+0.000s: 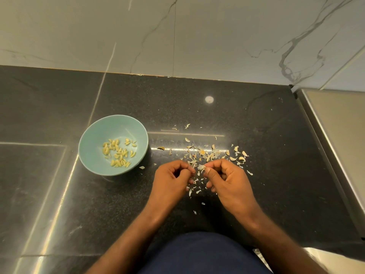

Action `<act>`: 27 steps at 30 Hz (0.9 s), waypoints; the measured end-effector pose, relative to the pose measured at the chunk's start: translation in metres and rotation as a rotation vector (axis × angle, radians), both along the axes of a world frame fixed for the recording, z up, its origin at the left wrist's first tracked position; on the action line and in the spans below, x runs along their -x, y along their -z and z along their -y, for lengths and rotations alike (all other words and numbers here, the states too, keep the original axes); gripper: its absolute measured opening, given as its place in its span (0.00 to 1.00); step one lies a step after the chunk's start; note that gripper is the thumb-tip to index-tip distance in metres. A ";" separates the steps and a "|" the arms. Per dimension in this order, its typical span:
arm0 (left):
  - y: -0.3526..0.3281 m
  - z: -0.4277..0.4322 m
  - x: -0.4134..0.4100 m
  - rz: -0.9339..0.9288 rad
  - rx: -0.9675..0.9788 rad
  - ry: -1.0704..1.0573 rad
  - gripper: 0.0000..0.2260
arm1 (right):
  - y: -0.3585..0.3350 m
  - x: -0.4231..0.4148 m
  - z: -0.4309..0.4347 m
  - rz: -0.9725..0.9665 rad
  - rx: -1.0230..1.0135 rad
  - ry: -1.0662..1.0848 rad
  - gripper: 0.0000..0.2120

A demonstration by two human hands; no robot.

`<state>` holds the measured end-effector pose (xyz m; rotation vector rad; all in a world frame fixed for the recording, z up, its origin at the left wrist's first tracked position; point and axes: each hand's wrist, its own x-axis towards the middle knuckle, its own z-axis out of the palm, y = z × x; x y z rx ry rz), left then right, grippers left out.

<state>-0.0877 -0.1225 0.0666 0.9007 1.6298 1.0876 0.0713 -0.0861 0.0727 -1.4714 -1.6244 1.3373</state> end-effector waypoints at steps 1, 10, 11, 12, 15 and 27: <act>0.000 0.000 -0.001 -0.148 -0.035 0.018 0.08 | 0.000 -0.001 -0.001 0.011 -0.009 0.005 0.05; -0.008 -0.002 0.001 -0.210 -0.062 0.181 0.12 | -0.002 -0.003 0.004 0.183 -0.228 -0.083 0.03; -0.008 -0.002 0.000 -0.098 -0.052 0.187 0.10 | -0.003 -0.003 0.003 0.202 -0.262 -0.101 0.03; -0.009 -0.001 -0.001 0.007 -0.045 0.184 0.08 | -0.004 -0.003 0.003 0.222 -0.300 -0.119 0.03; -0.011 0.000 -0.006 0.267 -0.020 0.061 0.05 | -0.002 -0.001 0.002 0.288 -0.433 -0.151 0.03; -0.016 -0.001 -0.009 0.376 0.035 -0.012 0.03 | -0.002 -0.001 0.000 0.339 -0.673 -0.190 0.09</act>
